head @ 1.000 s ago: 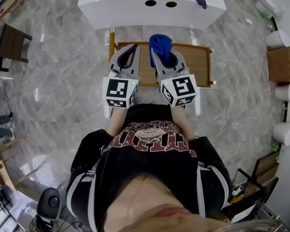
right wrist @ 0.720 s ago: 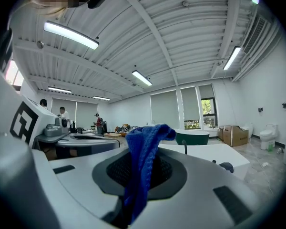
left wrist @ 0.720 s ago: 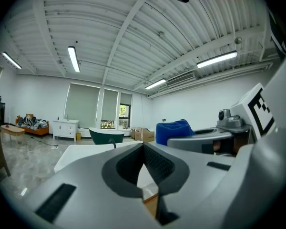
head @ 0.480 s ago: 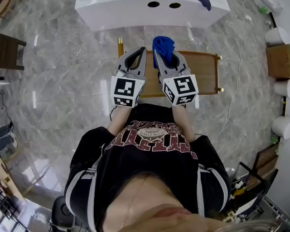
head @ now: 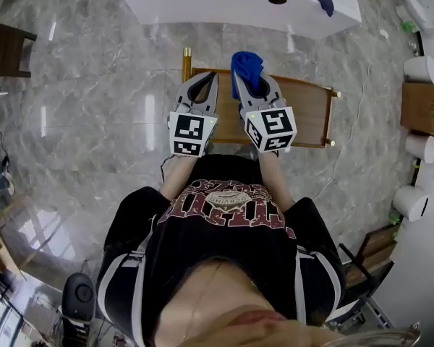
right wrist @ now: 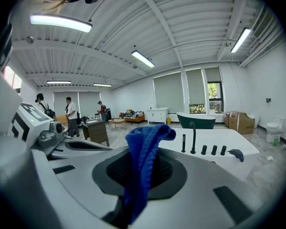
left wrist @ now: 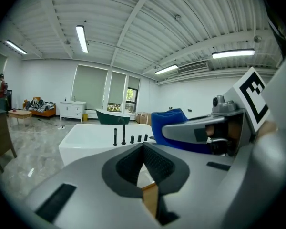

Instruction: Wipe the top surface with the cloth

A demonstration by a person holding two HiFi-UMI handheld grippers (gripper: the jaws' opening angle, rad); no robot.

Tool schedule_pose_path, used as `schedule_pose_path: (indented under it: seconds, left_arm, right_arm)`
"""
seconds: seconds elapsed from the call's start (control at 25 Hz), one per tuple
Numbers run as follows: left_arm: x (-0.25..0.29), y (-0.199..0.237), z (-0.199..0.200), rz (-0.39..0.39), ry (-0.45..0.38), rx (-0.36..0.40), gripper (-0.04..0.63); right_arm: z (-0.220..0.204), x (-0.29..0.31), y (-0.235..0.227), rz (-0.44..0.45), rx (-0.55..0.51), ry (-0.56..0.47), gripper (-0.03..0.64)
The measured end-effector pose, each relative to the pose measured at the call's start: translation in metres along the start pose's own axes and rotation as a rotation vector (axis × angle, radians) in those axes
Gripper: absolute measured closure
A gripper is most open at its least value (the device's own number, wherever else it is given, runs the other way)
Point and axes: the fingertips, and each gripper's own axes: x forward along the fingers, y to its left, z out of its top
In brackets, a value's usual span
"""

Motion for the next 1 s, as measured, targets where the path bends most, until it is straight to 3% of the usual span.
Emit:
schedule_pose_path:
  seconds: [0.16,0.44,0.84,1.0]
  left_arm:
    - [0.008,0.002,-0.012,0.094,0.006,-0.046,0.549]
    - [0.022,-0.001,-0.051,0.192,0.057,-0.101,0.549]
    - [0.025,-0.014,-0.161,0.25,0.201,-0.186,0.549]
    - [0.025,-0.02,-0.215,0.268,0.264,-0.3,0.549]
  right_arm:
    - [-0.013,0.015,0.003,0.117,-0.012,0.035,0.557]
    - [-0.056,0.035,0.004,0.256,-0.011,0.112,0.558]
    - [-0.164,0.076,0.019,0.382,0.058,0.316,0.558]
    - [-0.204,0.094,0.025,0.404,0.032,0.394,0.558]
